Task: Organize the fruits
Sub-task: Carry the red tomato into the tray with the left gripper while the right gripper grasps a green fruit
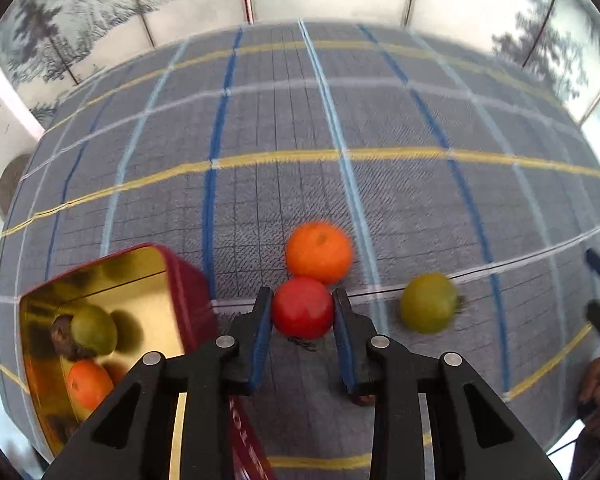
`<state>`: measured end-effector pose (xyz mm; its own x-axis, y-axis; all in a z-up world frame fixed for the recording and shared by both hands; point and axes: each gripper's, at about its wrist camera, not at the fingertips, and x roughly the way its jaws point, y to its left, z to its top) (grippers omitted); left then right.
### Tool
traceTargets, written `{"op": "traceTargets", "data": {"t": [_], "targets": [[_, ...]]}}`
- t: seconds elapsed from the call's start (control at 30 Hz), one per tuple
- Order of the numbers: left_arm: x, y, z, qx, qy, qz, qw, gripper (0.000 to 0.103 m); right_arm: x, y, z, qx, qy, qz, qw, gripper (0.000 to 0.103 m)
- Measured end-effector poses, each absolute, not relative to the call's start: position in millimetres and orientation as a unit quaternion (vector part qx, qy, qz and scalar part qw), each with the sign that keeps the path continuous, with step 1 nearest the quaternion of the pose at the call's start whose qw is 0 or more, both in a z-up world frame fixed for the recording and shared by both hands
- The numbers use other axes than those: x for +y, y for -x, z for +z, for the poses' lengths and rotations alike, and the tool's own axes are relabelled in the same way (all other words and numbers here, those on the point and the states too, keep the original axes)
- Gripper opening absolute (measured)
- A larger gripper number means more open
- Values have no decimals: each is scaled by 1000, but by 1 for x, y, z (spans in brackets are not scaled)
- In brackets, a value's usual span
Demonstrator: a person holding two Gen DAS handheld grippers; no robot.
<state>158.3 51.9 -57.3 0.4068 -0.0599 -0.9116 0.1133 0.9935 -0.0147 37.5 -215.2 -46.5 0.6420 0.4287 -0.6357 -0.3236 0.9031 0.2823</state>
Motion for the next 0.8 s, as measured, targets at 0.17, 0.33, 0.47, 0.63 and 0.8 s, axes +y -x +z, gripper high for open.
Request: {"op": "traceTargets", "data": {"t": [0.17,0.33,0.47,0.63,0.8], "targets": [[54,-117,-17,502,21,-82,861,30,-185,-38,-40,367,-40,266,891,87],[65,-84,2,485,51,-84,869,30,-127,-51,-31,360,5,333,871,68],[74,-56,10,481,63,-79,871,30,-92,-71,-34,369,17,357,858,67],[87,-30,16,471,67,-65,877,30,-63,-92,-48,388,40,358,848,61],[101,-12,20,464,73,-51,881,31,-44,-104,-65,420,71,352,834,39]]}}
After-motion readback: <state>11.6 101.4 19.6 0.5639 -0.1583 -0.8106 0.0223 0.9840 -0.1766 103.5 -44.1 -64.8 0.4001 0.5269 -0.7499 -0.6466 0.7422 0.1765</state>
